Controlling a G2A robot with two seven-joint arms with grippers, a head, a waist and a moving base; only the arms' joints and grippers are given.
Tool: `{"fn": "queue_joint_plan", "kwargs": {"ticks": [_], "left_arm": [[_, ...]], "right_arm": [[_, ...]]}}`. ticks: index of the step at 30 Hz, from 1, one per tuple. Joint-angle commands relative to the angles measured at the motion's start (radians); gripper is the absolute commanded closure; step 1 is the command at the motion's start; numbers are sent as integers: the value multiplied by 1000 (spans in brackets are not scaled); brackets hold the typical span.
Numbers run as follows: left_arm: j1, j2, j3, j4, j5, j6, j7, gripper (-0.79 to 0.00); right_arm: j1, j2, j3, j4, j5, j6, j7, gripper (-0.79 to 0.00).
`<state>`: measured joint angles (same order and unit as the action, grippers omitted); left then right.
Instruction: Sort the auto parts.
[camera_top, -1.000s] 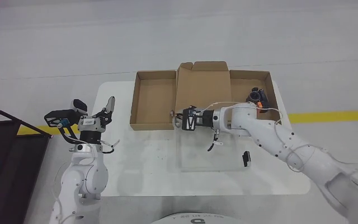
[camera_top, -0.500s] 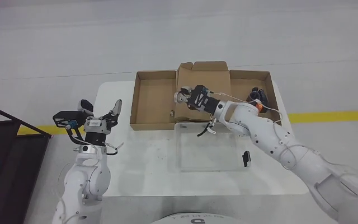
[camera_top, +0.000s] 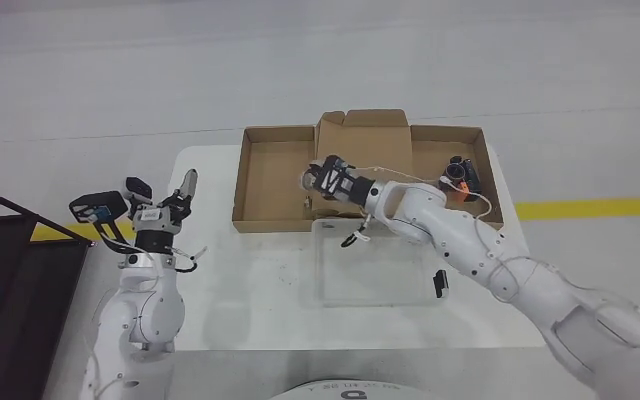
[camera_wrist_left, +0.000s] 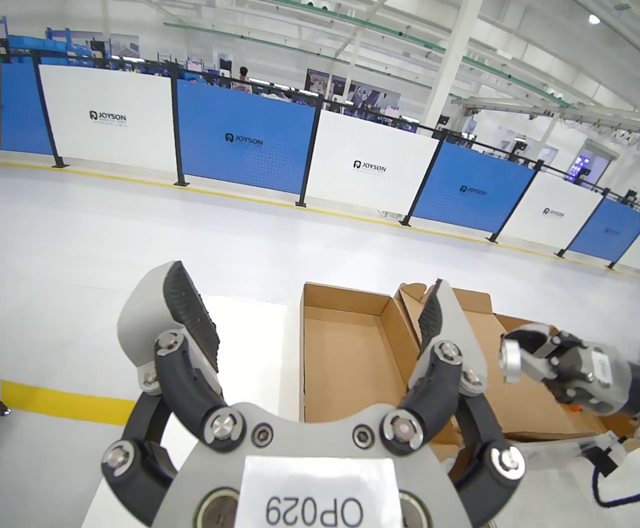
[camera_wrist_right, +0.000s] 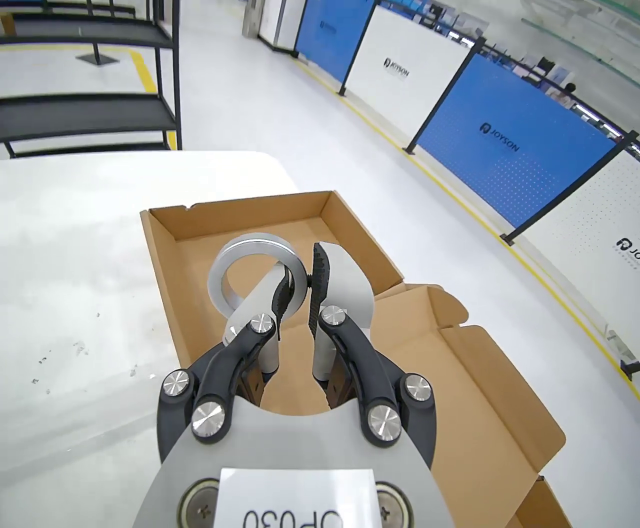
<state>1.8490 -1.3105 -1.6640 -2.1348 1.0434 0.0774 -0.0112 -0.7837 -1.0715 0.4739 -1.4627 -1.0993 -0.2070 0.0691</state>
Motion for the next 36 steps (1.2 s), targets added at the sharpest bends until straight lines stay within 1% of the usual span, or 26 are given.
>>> {"fn": "queue_joint_plan", "kwargs": {"ticks": [1, 4, 6, 10, 14, 18, 19, 21, 22, 23, 24, 25, 28, 31, 33, 36], "left_arm": [[-1, 0, -1, -3, -3, 3, -1, -785], [-1, 0, -1, -3, -3, 3, -1, -785], [-1, 0, -1, -3, -3, 3, -1, -785], [-1, 0, -1, -3, -3, 3, -1, -785], [-1, 0, -1, -3, -3, 3, -1, -785], [-1, 0, -1, -3, -3, 3, -1, -785], [-1, 0, -1, -3, -3, 3, -1, -785], [-1, 0, -1, -3, -3, 3, -1, -785], [-1, 0, -1, -3, -3, 3, -1, -785], [-1, 0, -1, -3, -3, 3, -1, -785], [-1, 0, -1, -3, -3, 3, -1, -785], [-1, 0, -1, -3, -3, 3, -1, -785], [-1, 0, -1, -3, -3, 3, -1, -785], [-1, 0, -1, -3, -3, 3, -1, -785], [-1, 0, -1, -3, -3, 3, -1, -785], [-1, 0, -1, -3, -3, 3, -1, -785]], "right_arm": [[30, -34, -35, 32, -2, 3, 36, 0], [72, -90, -80, 99, -9, 28, 77, 0], [93, -127, -104, 146, -30, 90, 127, 0], [125, -198, -144, 225, -45, 139, 183, 0], [146, -251, -158, 298, -45, 145, 192, 0], [159, -297, -170, 354, -68, 173, 230, 0], [161, -307, -173, 367, -73, 179, 237, -77], [165, -328, -176, 391, -85, 192, 250, -289], [166, -337, -177, 403, -89, 197, 254, -363], [167, -346, -176, 414, -92, 201, 257, -391], [168, -354, -175, 425, -95, 205, 258, -717], [168, -362, -173, 435, -96, 206, 256, -785], [169, -379, -163, 461, -100, 205, 243, -785], [164, -387, -145, 469, -94, 169, 197, -785], [158, -381, -119, 473, -78, 116, 128, -785], [138, -357, -67, 466, -72, 57, 18, -785]]}}
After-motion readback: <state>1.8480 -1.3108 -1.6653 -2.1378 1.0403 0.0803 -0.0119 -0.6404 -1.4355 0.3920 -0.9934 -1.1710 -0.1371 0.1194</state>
